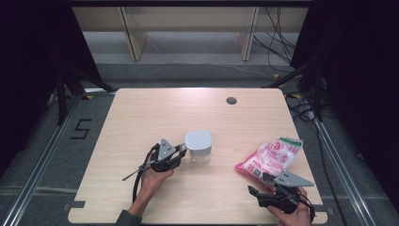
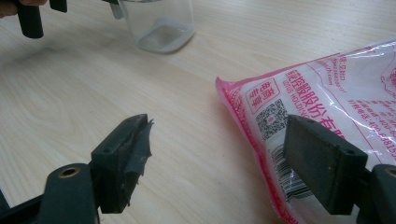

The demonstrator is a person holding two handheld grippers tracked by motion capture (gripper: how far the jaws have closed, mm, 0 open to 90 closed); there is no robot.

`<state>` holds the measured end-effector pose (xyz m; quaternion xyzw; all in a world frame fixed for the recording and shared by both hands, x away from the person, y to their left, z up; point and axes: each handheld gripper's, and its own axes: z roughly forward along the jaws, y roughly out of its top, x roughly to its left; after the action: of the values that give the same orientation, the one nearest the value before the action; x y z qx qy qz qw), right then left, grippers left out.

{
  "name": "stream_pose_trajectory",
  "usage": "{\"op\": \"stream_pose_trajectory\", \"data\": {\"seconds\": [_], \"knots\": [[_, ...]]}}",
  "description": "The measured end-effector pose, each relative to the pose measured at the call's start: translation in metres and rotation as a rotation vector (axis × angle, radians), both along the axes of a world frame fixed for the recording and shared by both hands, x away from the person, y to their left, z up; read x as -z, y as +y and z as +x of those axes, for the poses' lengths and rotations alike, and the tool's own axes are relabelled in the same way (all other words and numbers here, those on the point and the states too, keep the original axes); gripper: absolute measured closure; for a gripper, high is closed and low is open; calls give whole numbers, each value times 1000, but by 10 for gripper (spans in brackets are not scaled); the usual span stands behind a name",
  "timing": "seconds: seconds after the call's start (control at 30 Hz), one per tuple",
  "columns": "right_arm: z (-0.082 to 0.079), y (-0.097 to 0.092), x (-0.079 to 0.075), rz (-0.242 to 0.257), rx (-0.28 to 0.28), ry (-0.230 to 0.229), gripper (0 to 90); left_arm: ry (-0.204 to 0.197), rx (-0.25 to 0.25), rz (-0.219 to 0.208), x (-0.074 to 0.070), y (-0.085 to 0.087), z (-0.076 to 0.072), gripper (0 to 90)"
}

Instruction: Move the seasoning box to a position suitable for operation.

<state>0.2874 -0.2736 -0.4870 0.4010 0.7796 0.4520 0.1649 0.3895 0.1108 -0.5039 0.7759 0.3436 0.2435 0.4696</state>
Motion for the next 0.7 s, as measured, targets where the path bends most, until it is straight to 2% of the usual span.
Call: {"op": "stream_pose_trajectory", "data": {"seconds": [0.1,0.13,0.17,0.2,0.23,0.27,0.3,0.37,0.47,0.5,0.53,0.7], "knots": [[0,0,0,-7,1,-2,239,-1,26,7,-1,-5,-1,703],[0,0,0,7,2,-5,239,-1,31,13,-1,-5,-1,703],[0,0,0,0,1,1,239,1,30,6,0,-6,-1,704],[0,0,0,1,0,1,238,-12,42,15,-1,-6,1,704],[0,0,0,0,0,0,239,5,32,-4,0,-7,1,704],[0,0,0,0,0,0,239,5,32,-4,0,-7,1,706],[0,0,0,-1,0,0,239,-11,42,18,-1,-7,4,706],[0,0,0,0,1,1,238,4,25,-6,0,-8,5,708],[0,0,0,-1,1,0,239,7,27,-5,0,-7,6,709],[0,0,0,-1,1,0,239,-6,38,8,-1,-7,8,709],[0,0,0,0,1,0,238,7,26,-9,0,-8,7,710],[0,0,0,-1,1,1,238,10,21,-17,0,-8,7,709]]}}
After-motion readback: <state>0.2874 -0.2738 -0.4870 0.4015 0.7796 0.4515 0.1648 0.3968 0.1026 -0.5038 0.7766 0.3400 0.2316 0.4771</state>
